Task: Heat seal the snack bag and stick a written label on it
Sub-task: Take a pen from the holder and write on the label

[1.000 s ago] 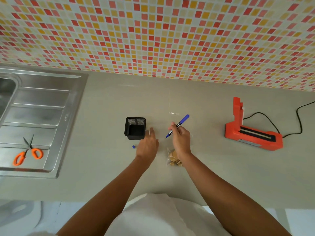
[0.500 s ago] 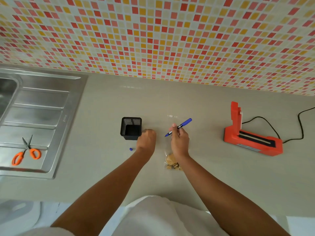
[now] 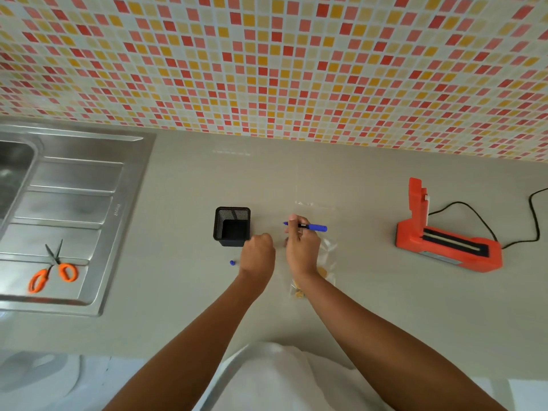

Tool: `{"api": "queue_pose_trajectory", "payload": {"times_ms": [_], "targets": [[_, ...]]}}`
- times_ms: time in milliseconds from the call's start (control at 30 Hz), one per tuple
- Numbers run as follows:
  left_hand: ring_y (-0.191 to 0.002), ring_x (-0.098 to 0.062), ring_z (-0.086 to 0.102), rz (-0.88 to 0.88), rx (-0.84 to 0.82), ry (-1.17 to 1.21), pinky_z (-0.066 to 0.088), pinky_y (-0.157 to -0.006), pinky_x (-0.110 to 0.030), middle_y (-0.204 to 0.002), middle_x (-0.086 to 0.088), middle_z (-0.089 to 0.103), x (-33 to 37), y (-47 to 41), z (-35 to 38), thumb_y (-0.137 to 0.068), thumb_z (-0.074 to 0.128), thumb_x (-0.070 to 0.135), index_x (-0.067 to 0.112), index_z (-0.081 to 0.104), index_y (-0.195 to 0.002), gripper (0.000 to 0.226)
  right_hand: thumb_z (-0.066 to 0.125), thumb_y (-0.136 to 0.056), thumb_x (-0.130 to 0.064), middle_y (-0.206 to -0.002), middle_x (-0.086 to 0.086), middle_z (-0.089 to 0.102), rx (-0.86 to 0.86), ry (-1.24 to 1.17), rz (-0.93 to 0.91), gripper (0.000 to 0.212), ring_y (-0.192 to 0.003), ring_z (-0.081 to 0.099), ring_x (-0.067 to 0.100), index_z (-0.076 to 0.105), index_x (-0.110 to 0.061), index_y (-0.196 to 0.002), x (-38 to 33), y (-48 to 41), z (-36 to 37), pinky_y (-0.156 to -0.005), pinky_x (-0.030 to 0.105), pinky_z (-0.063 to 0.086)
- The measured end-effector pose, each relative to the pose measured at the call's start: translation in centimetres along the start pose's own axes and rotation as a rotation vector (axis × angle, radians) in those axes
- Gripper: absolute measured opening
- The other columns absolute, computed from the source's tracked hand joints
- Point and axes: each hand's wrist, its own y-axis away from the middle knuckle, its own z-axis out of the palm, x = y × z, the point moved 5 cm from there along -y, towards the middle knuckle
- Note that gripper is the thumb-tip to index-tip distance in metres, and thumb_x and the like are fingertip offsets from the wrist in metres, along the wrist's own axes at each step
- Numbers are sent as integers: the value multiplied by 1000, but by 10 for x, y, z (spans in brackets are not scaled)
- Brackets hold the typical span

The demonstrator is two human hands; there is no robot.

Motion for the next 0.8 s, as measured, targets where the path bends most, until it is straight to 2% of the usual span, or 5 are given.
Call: {"api": "queue_pose_trajectory", "payload": {"times_ms": [100,200,267,400,800], "targets": [[-77,-32,60,-60,117,261,46,-64,-36,-82,-16,63,-10,4,-5,-92,49,4,4,61,-91,12,53,-101,-35,-73,-5,68,-25,38,-50,14,-62,66,15,63,-26,-96,-4,3,7,-62,34,53],[-78,-25,65,-98,175,472,51,-67,-32,-89,-13,70,-24,10,-4,-91,57,4,3,67,-103,16,61,-97,-31,-68,2,64,-37,90,-169,24,-64,61,15,61,-16,-79,-6,5,14,-62,32,49],[-76,-19,62,-125,162,564,46,-66,-23,-91,-12,70,-33,14,0,-91,58,3,3,68,-105,17,59,-98,-33,-61,9,57,-63,113,-157,38,-59,55,20,55,-7,-70,2,6,21,-59,38,45],[-72,-17,59,-194,141,607,43,-66,-21,-91,-13,71,-47,17,12,-90,60,5,5,68,-102,13,53,-94,-47,-60,21,55,-109,132,-93,53,-60,53,37,56,-1,-69,19,9,33,-56,46,44],[-74,-28,66,-201,136,538,53,-67,-36,-81,-13,71,-52,19,27,-89,61,7,3,67,-90,7,50,-89,-49,-52,14,61,-220,267,-67,59,-52,58,34,56,0,-56,39,13,49,-57,45,49]]}}
